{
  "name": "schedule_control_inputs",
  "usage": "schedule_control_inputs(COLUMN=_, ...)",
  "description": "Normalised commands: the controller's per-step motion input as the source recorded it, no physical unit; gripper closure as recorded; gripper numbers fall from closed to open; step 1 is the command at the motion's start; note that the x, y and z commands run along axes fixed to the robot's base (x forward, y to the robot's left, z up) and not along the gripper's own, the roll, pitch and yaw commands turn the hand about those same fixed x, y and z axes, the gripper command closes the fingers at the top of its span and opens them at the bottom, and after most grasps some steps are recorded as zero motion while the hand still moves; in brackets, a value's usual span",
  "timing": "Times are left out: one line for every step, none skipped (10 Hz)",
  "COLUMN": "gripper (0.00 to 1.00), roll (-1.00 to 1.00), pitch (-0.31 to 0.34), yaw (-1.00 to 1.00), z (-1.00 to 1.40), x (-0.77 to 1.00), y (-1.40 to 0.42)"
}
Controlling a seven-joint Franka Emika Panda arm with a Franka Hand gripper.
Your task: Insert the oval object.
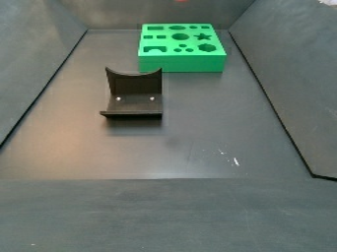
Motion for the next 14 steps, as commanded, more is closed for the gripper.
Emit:
schedule_control_inputs(gripper=1.00, roll=0.08, pitch=-0.057, yaw=0.00, z=-1.00, x=0.00, y=-1.00)
schedule_control_inputs(gripper=1.00, roll=0.07, pitch=-0.060, yaw=0.00, z=-1.00, x=0.00, y=-1.00)
schedule_control_inputs(gripper=1.00, roll=0.09, pitch=-0.107, yaw=0.00, z=-1.00, x=0.06, y=-1.00)
schedule_control_inputs(gripper=1.00, roll=0.13, pitch=-0.140, yaw=-0.07, z=-0.86, x=0.23, y=-1.00)
schedule_control_inputs(gripper=1.00, roll=0.32, pitch=0.000, yaw=-0.07, z=-0.67, x=0.31, y=-0.79)
schedule_control_inputs(gripper=1.00, roll=0.45, pitch=0.056, yaw=-0.14, z=-0.47, x=0.29, y=-0.60)
schedule_control_inputs(gripper=1.00, roll=0.46, pitch=0.093, yaw=-0.20, z=-0.40, x=0.19, y=-0.57)
schedule_control_inputs(gripper=1.00, roll=0.30, pitch=0.106, yaw=-0.43, z=-0.17, x=0.02, y=-0.46)
schedule_control_inputs(gripper=1.00, roll=0.19, pitch=0.089, yaw=-0.35, z=-0.12, x=0.03, y=-0.37)
schedule_control_inputs(gripper=1.00, roll=0.08, pitch=0.067, yaw=-0.22, z=-0.01, x=0.00, y=-0.09)
schedule_control_inputs(gripper=1.00, roll=0.03, pitch=0.030, yaw=-0.11, z=-0.09, x=-0.07, y=0.00)
schedule_control_inputs(gripper=1.00, roll=0.00, pitch=0.020, yaw=-0.25, z=-0.26, x=0.00, y=0.00)
schedule_control_inputs(gripper=1.00, roll=0.00, pitch=0.044, yaw=-0.21, z=-0.28, x=0.04, y=0.04)
schedule_control_inputs(gripper=1.00, roll=-0.02, pitch=0.020, yaw=-0.13, z=-0.24, x=0.11, y=0.01)
